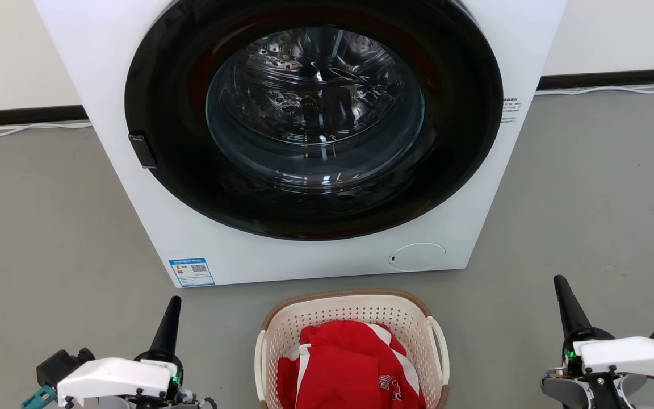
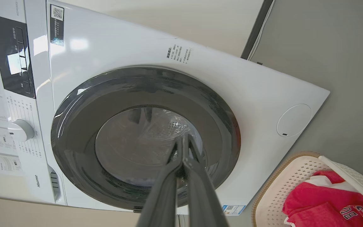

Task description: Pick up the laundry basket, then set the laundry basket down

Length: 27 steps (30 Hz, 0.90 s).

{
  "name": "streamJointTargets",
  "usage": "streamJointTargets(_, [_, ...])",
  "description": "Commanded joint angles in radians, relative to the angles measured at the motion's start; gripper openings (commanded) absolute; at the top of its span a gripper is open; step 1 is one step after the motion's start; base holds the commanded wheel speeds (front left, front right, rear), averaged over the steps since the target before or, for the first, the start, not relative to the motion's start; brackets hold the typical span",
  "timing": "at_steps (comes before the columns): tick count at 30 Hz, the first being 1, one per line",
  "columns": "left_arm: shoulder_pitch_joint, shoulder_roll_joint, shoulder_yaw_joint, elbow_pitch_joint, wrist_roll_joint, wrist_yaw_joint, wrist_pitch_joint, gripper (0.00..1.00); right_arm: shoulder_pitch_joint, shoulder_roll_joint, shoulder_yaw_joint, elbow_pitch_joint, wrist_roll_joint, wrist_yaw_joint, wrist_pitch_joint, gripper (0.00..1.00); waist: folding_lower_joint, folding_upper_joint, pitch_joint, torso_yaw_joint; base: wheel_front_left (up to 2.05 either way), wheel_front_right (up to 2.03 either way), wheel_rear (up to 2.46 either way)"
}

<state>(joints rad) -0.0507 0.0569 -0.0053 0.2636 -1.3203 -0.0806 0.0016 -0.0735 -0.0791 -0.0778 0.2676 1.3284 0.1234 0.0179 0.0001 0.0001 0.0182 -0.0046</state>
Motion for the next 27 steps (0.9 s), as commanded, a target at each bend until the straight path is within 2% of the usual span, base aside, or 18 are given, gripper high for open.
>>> streamJointTargets(1, [-0.048,0.009,0.031,-0.021,-0.033,-0.015,0.013,0.00,-0.032,-0.002,0.008,-0.024,0.032,0.006,0.013,0.00,0.0000,-0.0001,-0.001,0.000,0.00,0.00,0.00])
streamJointTargets(27, [-0.055,0.010,0.092,-0.019,-0.289,-0.048,0.088,0.00,-0.034,0.023,-0.029,-0.023,0.267,0.007,0.086,0.00,0.0000,-0.0001,-0.014,0.004,0.00,0.00,0.00])
